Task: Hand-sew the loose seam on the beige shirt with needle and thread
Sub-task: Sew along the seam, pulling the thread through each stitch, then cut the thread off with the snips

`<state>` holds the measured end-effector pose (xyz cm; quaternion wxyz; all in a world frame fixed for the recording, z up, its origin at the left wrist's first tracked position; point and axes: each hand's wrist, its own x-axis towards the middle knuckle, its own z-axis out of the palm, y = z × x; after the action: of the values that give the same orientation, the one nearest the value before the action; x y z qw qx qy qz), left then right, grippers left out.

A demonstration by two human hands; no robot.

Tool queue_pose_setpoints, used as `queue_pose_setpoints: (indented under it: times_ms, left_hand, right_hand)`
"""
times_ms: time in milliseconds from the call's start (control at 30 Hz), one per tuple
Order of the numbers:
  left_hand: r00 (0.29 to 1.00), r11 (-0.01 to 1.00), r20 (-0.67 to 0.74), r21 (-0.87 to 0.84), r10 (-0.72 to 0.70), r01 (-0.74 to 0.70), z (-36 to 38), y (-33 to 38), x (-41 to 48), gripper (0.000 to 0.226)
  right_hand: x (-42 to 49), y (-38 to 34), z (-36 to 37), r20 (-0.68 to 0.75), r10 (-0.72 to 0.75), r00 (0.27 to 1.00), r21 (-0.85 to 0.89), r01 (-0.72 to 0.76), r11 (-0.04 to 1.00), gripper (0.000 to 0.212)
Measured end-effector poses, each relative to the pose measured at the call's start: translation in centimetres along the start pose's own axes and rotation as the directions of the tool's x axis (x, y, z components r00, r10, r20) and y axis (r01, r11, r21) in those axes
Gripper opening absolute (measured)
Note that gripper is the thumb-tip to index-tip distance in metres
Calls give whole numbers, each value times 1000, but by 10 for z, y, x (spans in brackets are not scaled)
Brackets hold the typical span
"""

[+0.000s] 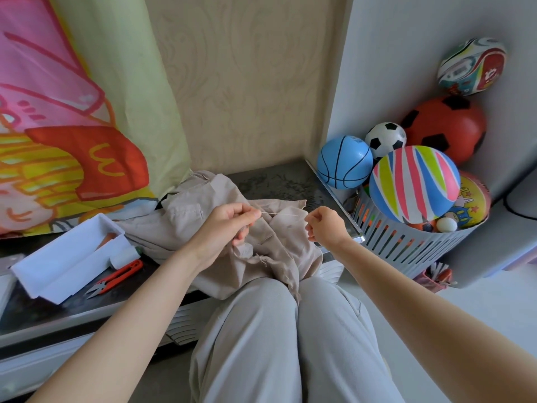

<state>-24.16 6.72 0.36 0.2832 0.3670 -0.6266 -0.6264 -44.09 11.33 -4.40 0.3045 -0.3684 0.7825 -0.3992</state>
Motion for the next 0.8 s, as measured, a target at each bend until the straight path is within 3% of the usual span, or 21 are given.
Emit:
queue_pose_setpoints:
  times_ms: [200,300,400,467,567,700,800]
  left_hand:
    - [991,980,-80,163,-105,117,-33,-28,-13,13]
    - [985,951,-131,274,-108,141,-48,-36,-21,13]
    - [979,949,-182,282,-93,143,-60,-39,-27,13]
    - [975,948,-210,290,-72,133,-69,-39,-32,12]
    - [968,946,-244,300,-52,126,-76,-43,-36,12]
    - [943,944,-329,292,-51,153,-89,-61,-43,12]
    - [909,931,-416,315,-40,185,-100,-73,-50,12]
  right_hand:
    - [4,-3,13,5,-56,998,-101,56,993,16]
    - [6,-8,26,92,-59,994,-175,75,982,16]
    - [4,-19,40,179,-136,974,-268,181,946,16]
    - [2,-30,53,245,-187,951,-405,276,872,19]
    - [0,-48,66,311,-198,930,-643,359,676,20]
    - [-7,-80,88,302,-451,840,-770,494,403,21]
    - [-1,-96,112,340,-482,808,-661,570,489,20]
